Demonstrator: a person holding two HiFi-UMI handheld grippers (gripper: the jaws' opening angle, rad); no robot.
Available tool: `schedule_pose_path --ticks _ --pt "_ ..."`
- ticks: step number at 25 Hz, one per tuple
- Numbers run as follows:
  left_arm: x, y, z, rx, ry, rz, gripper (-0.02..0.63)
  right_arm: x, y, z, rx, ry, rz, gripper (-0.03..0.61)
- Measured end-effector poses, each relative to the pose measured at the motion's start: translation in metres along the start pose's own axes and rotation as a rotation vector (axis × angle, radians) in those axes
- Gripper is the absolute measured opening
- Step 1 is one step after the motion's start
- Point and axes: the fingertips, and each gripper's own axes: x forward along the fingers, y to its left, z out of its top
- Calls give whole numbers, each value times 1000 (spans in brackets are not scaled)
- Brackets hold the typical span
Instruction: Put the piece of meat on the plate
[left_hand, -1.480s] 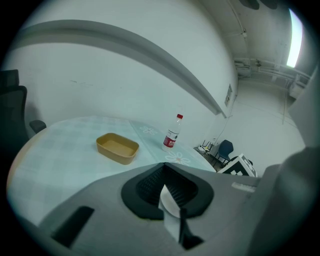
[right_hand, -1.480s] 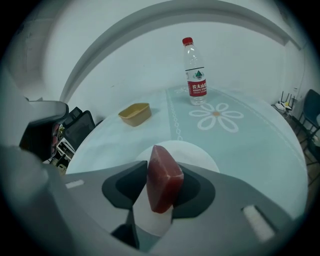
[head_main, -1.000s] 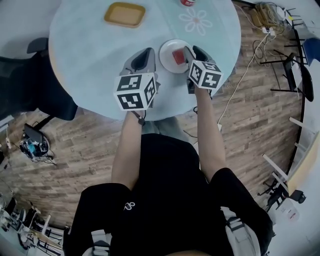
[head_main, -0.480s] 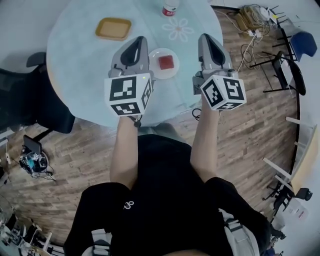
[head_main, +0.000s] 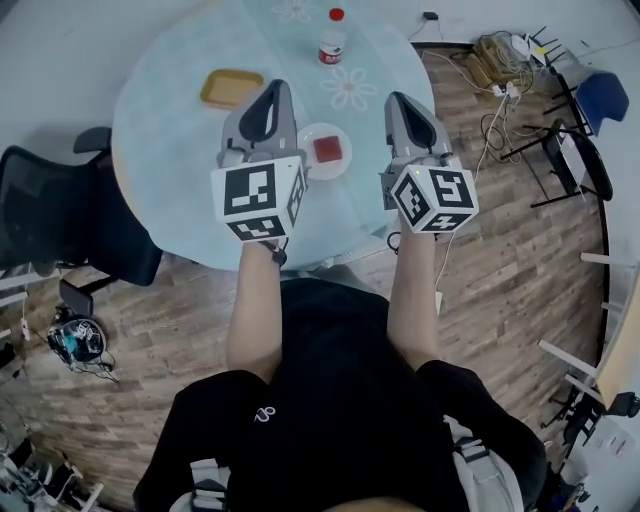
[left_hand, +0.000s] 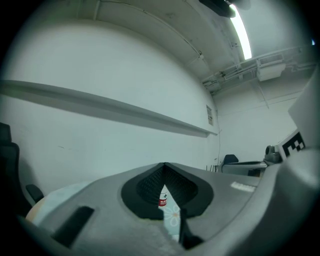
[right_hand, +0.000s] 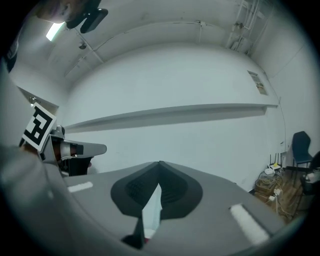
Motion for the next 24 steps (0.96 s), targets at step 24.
schedule_pose_path --ticks 24 --pt "-14 4 -31 -17 63 75 -5 -7 1 11 -37 -7 42 9"
